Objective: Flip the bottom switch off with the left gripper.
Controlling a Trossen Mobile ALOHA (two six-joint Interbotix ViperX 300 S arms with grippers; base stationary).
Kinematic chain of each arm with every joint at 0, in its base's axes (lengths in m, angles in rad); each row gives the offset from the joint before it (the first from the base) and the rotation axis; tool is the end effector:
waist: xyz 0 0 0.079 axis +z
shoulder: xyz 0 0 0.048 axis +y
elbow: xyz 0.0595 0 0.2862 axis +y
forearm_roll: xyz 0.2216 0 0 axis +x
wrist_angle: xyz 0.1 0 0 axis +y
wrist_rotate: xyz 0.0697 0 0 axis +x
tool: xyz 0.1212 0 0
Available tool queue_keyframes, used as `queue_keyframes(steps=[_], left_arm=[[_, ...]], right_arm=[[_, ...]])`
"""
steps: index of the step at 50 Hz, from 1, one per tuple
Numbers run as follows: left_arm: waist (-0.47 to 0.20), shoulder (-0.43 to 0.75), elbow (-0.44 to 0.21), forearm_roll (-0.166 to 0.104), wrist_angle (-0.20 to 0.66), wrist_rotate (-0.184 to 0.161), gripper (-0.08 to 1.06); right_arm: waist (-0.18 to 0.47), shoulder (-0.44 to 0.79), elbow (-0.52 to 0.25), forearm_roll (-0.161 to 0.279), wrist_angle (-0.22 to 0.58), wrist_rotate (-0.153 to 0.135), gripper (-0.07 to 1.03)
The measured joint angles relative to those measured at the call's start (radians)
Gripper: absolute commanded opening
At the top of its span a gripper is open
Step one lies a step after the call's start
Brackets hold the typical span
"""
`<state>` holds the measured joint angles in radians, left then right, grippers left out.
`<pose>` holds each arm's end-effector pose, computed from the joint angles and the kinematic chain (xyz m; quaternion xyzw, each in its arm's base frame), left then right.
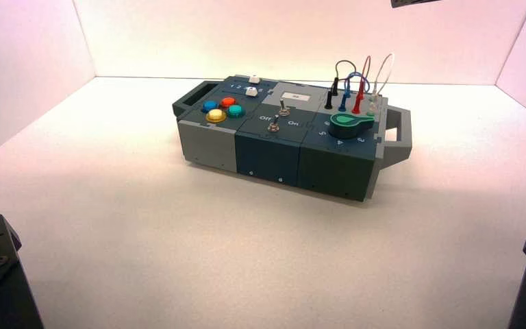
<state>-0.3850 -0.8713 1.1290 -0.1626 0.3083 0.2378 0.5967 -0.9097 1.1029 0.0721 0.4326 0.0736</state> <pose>0.2668 -0.1182 0.1732 0.0851 0.2647 -0.2181 0.9355 0.2292 0.1627 0.1763 -0.0228 0.3148 0.2722 0.9090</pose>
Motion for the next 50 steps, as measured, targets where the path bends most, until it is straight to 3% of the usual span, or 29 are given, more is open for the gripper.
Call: queue_keyframes(steps=[34, 40, 50], left_arm=[[0.000, 0.021, 0.003, 0.005, -0.002, 0.002, -0.03], [-0.002, 0.032, 0.003, 0.005, -0.002, 0.000, -0.03], [0.000, 0.077, 0.003, 0.003, 0.003, 0.002, -0.03]], right_arm=[[0.032, 0.021, -0.002, 0.000, 0.002, -0.002, -0.02], [0.049, 0.058, -0.003, 0.009, 0.002, 0.000, -0.02], [0.126, 0.222, -0.069, 0.018, 0.017, -0.002, -0.02]])
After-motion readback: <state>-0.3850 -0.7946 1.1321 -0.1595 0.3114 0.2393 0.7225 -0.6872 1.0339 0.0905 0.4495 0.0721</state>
